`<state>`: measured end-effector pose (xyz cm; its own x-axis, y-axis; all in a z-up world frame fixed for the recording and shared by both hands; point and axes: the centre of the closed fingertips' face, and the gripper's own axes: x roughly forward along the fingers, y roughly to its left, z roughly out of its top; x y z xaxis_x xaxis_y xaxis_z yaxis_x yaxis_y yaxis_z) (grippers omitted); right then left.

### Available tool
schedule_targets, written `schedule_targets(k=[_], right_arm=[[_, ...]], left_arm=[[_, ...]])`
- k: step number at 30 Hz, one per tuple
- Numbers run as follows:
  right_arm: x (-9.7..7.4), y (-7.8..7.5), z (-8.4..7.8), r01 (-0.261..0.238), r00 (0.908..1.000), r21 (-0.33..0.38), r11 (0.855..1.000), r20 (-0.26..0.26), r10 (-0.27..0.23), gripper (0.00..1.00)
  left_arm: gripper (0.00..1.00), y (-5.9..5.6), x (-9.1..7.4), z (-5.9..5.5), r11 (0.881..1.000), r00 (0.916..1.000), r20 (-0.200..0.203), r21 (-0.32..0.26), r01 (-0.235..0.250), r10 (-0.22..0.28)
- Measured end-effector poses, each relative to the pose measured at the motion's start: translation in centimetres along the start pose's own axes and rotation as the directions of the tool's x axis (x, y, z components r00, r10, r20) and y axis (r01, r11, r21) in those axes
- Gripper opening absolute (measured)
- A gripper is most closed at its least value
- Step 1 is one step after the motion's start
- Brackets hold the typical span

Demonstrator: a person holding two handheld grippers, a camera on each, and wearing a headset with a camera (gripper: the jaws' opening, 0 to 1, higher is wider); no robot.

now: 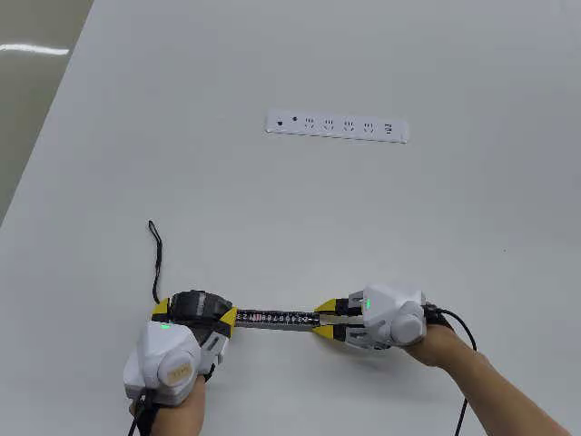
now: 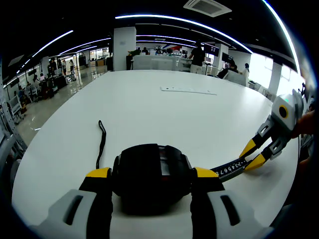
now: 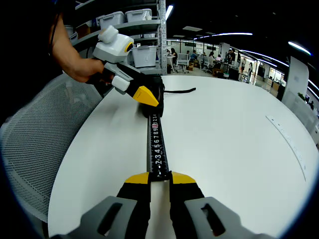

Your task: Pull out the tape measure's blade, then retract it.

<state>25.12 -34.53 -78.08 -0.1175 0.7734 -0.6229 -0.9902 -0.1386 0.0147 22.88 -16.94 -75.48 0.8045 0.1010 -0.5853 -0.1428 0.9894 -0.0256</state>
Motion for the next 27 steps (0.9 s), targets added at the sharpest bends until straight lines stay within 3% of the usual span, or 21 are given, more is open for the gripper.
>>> schedule_targets(k=[27], right_arm=[[1.9,0.1,1.6,-0.010,0.9998,-0.007,1.000,0.019,0.011,0.11]], left_arm=[[0.60,0.0,0.0,-0.1,1.000,1.0000,-0.004,-0.011,0.006,-0.006]])
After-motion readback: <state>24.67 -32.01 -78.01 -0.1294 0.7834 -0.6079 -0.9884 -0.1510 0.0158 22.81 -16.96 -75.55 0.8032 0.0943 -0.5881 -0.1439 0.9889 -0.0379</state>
